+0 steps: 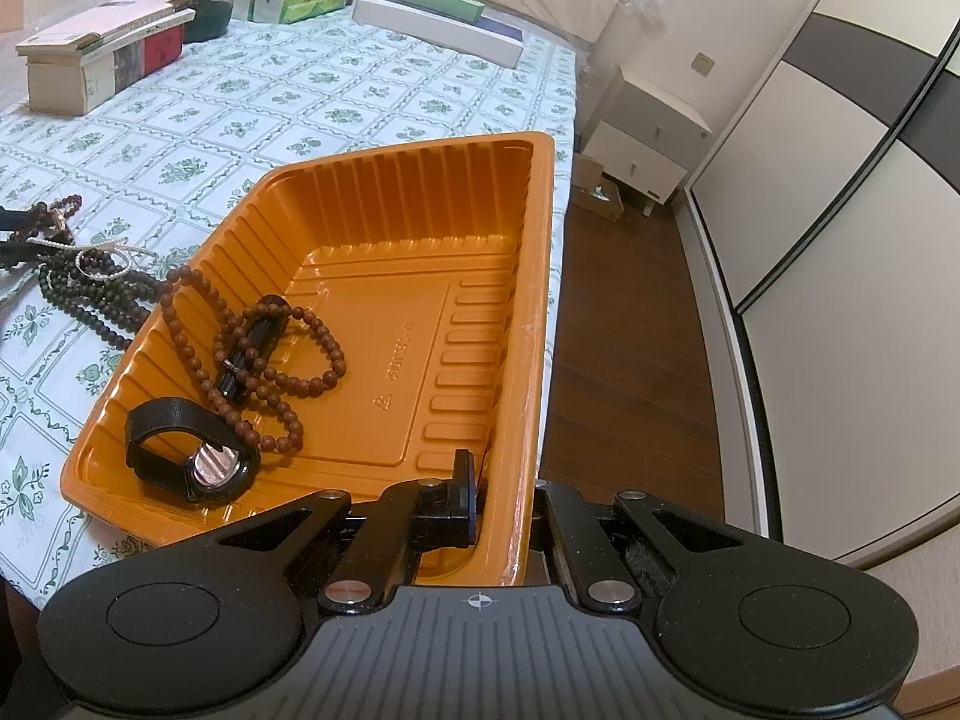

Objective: Organize jewelry
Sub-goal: 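Withdraw the open left tool from the tray toward the pile, then grasp the white pearl necklace from the pile with the left tool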

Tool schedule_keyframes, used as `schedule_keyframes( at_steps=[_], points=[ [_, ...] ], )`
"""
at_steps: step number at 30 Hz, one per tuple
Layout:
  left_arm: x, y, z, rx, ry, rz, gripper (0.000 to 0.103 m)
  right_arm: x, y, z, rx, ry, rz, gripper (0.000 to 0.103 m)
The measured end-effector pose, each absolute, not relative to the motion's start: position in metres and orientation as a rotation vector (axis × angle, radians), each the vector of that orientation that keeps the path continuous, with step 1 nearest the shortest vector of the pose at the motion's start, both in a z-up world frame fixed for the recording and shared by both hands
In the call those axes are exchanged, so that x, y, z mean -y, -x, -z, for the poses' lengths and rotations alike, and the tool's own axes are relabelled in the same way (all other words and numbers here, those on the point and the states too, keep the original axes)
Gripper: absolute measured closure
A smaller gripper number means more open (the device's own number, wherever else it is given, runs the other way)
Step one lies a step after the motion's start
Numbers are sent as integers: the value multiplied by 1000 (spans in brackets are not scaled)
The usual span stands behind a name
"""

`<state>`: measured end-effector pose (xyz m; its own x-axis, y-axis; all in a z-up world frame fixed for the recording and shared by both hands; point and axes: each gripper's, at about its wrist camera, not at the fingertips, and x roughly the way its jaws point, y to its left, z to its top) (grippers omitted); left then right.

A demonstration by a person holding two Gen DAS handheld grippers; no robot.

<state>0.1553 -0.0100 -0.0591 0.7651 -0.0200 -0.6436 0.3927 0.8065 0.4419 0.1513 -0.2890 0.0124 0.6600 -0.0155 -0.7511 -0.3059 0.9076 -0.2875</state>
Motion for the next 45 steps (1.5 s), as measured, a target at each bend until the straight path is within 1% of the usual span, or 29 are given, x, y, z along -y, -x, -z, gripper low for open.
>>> schedule_keyframes(
  at_steps=[4, 6, 8, 9, 16, 31, 38, 45],
  points=[
    [17, -159, 60, -667, -647, 269, 84, 289, -151, -12, -839, 413, -169, 100],
    [20, -160, 60, -671, -662, 280, 90, 289, -151, -12, -839, 414, -169, 100],
    [21, -161, 60, -676, -670, 283, 100, 289, -151, -13, -839, 413, -169, 100],
    [22, -161, 59, -680, -666, 285, 100, 289, -151, -13, -839, 413, -170, 100],
    [18, -164, 38, -677, -573, 285, 101, 290, -152, -12, -839, 412, -170, 100],
    [15, -182, -62, -526, -423, 315, 101, 288, -152, -12, -838, 413, -169, 100],
    [32, -187, -97, -464, -404, 354, 101, 288, -151, -12, -837, 413, -169, 100],
    [65, -186, -122, -406, -388, 435, 101, 288, -151, -13, -837, 413, -169, 100]
  ],
)
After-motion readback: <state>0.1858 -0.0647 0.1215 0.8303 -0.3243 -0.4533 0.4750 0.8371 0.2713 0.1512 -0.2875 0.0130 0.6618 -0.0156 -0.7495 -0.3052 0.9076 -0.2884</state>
